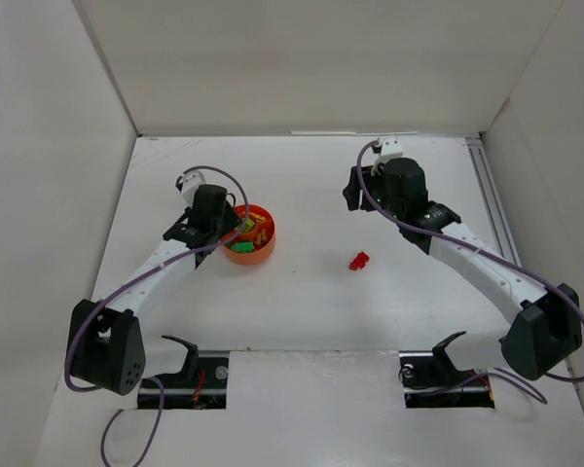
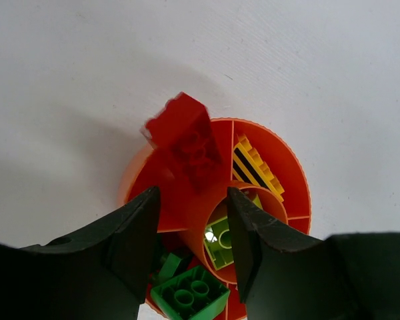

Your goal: Sort the legos into containers by color

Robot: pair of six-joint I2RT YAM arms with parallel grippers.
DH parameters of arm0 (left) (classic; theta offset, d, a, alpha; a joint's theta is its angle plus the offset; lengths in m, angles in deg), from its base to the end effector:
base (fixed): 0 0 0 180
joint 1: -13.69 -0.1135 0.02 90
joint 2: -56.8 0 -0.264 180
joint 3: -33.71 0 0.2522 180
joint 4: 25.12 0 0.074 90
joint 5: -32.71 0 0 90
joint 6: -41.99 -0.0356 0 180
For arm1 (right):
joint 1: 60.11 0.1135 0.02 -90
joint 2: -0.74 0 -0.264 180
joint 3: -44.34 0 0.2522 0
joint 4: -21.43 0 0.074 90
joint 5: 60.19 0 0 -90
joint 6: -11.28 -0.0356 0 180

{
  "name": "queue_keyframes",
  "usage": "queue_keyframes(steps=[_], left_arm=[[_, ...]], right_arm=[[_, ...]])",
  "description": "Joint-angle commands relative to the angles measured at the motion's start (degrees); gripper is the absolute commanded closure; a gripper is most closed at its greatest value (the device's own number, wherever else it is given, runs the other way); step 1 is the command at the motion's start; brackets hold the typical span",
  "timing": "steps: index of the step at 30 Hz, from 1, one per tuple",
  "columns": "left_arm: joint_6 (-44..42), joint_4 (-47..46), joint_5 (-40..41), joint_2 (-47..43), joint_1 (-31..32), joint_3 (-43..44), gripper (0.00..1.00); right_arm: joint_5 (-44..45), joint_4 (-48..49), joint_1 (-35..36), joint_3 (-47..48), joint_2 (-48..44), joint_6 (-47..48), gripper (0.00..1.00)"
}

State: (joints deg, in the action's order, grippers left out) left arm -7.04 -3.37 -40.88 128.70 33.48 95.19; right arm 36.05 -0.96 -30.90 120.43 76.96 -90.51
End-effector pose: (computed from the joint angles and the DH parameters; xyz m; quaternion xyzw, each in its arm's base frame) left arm 0.2646 -0.0845 0.2612 -0.2271 0.8389 -0.1343 0.4760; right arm 0.2728 0.1481 0.3274 -0.0959 0.8253 0.1518 0.5353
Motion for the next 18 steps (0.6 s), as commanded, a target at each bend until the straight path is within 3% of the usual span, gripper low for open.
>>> queue_keyframes(steps=[1,12,15,16,17,18], left_arm=[[-0.5,0.4,-0.9,-0.4,0.1,1.1,0.59],[-1.1,1.5,-1.5,-3.3,0.1,1.1,0.59],[0.3,3.1,0.1,-6.7,0.6,1.6,0.54],[0.9,4.4,0.8,-7.6,0.6,2.3,0.49],[1.5,4.9,2.0,-9.7,0.6,2.3,0.25],[2.4,5.5,2.7,-10.7,0.6,2.8,0.10]], right_arm=[[0.9,0.9,-0.4,2.2,-0.6,0.4,0.31],[0.9,0.9,-0.4,2.2,-0.6,0.4,0.31],[0.9,-0.8,-0.4,2.2,-1.9,0.4,0.31],[1.4,-2.9,-0.4,2.2,-2.4,0.4,0.31],[1.4,-4.4,-0.4,2.2,-2.4,0.4,0.30],[2.8,-6.5,-0.4,2.2,-2.4,-0.3,0.28]])
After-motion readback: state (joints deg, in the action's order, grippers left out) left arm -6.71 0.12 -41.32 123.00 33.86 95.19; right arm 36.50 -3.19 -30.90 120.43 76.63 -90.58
